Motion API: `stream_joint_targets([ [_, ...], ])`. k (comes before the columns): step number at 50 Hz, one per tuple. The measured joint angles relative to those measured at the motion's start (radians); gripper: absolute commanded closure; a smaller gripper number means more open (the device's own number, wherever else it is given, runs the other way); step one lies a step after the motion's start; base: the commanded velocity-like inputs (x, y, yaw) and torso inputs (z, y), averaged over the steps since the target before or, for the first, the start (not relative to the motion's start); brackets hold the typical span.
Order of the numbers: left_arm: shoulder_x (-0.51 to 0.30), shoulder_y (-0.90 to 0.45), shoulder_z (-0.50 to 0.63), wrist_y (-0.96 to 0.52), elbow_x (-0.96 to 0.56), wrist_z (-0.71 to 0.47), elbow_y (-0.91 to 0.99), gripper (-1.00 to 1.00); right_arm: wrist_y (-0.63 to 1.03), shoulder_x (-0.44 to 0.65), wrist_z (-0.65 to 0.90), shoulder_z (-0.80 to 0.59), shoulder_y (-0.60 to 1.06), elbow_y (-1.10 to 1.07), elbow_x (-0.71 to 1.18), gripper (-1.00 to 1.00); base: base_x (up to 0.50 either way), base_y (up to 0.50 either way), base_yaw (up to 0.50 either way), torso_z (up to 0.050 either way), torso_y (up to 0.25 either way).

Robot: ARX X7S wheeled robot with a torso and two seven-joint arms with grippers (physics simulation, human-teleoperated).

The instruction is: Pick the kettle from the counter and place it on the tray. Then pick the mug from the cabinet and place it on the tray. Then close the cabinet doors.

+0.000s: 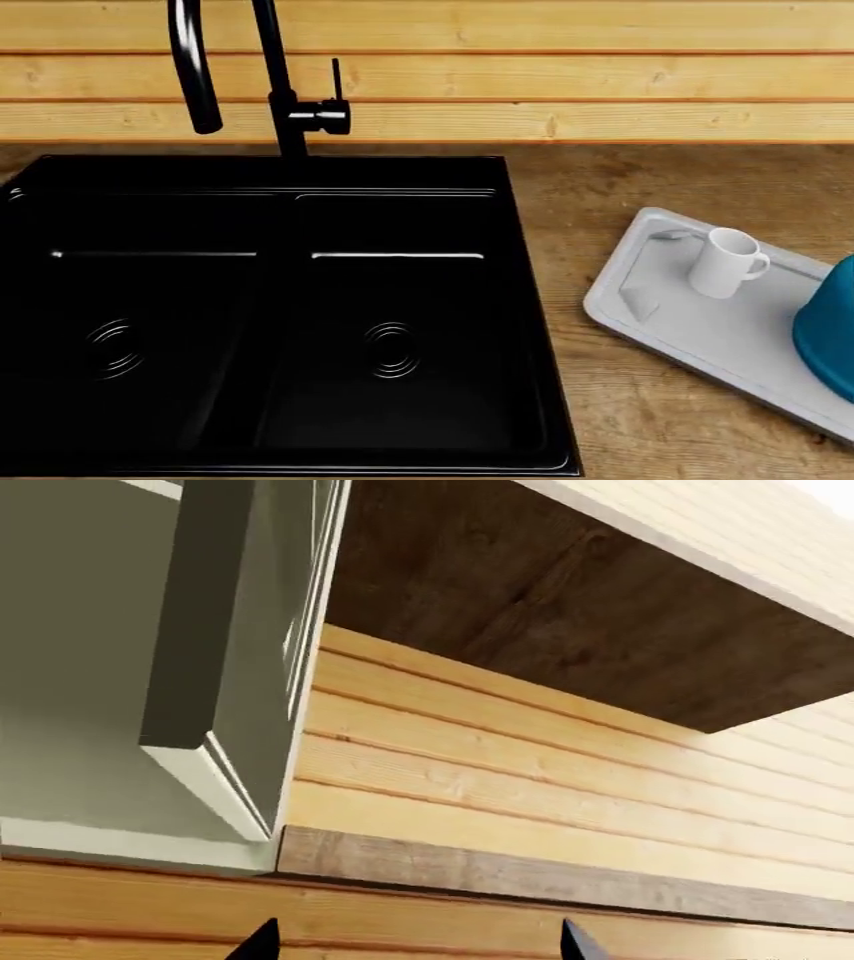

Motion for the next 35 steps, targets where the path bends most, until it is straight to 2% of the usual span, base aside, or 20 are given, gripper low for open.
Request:
stream_joint_targets([
  [12, -0.003, 0.009, -0.008, 0.004, 0.000, 0.001, 0.000, -1.00, 0.067, 0.102, -0.039, 0.044, 0.088, 0.074, -0.006, -1.00, 0.00, 0.00, 0.00, 0.000, 0.000],
  [18, -0.005, 0.012, -0.010, 0.006, 0.000, 0.001, 0.000, -1.00, 0.135, 0.098, -0.094, 0.054, 0.168, 0.132, -0.034, -1.00, 0.00, 0.00, 0.00, 0.000, 0.000],
  [23, -0.005, 0.014, -0.009, 0.008, 0.002, 0.002, 0.000, -1.00, 0.226, 0.035, -0.140, 0.032, 0.287, 0.200, -0.076, -1.00, 0.00, 0.00, 0.00, 0.000, 0.000],
  [27, -0.004, 0.017, -0.010, 0.009, 0.003, 0.002, 0.001, -1.00, 0.340, -0.066, -0.190, 0.054, 0.372, 0.267, -0.147, -1.00, 0.00, 0.00, 0.00, 0.000, 0.000],
  [35, -0.004, 0.027, -0.017, 0.011, 0.004, 0.006, 0.003, -1.00, 0.497, -0.284, -0.470, 0.093, 0.469, 0.347, -0.513, -1.00, 0.00, 0.00, 0.00, 0.000, 0.000],
])
